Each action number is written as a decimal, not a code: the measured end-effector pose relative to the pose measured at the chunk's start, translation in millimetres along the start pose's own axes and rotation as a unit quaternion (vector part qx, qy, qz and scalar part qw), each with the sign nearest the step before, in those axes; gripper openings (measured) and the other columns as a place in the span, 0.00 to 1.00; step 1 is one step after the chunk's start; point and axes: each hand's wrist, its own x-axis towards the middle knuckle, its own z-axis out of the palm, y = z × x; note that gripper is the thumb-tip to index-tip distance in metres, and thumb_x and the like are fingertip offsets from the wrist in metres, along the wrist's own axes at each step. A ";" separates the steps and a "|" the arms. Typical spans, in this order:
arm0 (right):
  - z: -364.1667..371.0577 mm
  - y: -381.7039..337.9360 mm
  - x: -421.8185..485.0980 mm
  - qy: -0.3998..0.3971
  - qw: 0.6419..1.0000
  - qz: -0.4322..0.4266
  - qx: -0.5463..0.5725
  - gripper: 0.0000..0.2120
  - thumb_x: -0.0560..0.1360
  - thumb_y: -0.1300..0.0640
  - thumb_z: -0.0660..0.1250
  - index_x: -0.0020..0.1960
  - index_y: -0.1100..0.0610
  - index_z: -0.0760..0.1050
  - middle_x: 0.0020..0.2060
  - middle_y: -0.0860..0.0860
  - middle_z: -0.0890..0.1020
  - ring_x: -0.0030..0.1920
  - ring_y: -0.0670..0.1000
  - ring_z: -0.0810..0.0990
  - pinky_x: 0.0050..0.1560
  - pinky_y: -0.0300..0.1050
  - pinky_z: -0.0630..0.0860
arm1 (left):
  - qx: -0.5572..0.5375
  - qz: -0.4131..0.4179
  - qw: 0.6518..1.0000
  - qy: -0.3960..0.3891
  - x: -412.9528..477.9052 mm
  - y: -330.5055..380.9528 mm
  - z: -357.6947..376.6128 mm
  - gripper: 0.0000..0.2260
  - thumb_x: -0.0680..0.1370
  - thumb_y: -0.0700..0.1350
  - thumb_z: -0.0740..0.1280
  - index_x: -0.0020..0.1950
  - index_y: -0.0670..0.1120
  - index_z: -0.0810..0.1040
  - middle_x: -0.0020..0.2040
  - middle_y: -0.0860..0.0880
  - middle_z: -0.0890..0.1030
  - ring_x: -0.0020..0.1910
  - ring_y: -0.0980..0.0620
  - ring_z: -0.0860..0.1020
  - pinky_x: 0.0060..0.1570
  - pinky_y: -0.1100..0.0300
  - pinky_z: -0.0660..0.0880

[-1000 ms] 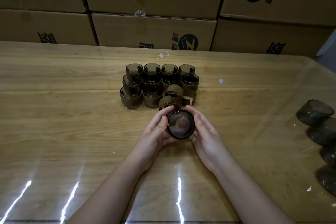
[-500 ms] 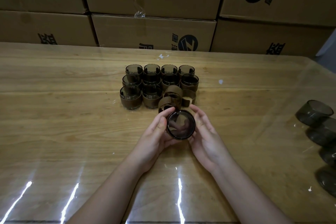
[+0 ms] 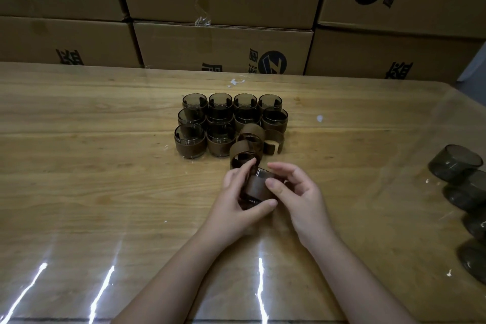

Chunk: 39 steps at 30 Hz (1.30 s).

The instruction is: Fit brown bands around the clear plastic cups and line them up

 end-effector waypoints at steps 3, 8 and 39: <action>-0.1 -1.5 1.0 0.011 0.999 -0.010 0.033 0.13 0.72 0.58 0.70 0.51 0.41 0.82 0.48 0.45 0.85 0.53 0.42 0.81 0.52 0.35 0.76 | -0.036 -0.002 0.999 0.015 0.5 0.9 -3.7 0.31 0.68 0.50 0.75 0.69 0.60 0.67 0.63 0.54 0.71 0.61 0.62 0.74 0.59 0.68 0.71; -2.2 1.2 3.1 -0.013 0.999 0.009 0.035 0.18 0.71 0.52 0.69 0.61 0.45 0.76 0.58 0.43 0.82 0.62 0.43 0.77 0.57 0.36 0.75 | -0.368 -0.098 0.924 -0.035 6.7 6.6 -12.6 0.21 0.77 0.48 0.65 0.70 0.47 0.69 0.63 0.40 0.78 0.55 0.46 0.81 0.50 0.55 0.79; -10.2 7.0 7.3 -0.100 0.981 0.087 0.139 0.33 0.68 0.57 0.75 0.71 0.49 0.70 0.68 0.48 0.75 0.67 0.52 0.75 0.62 0.50 0.75 | -0.363 -0.083 0.928 -0.014 7.5 -4.1 -16.2 0.25 0.71 0.39 0.68 0.68 0.48 0.72 0.65 0.43 0.77 0.60 0.44 0.79 0.48 0.56 0.79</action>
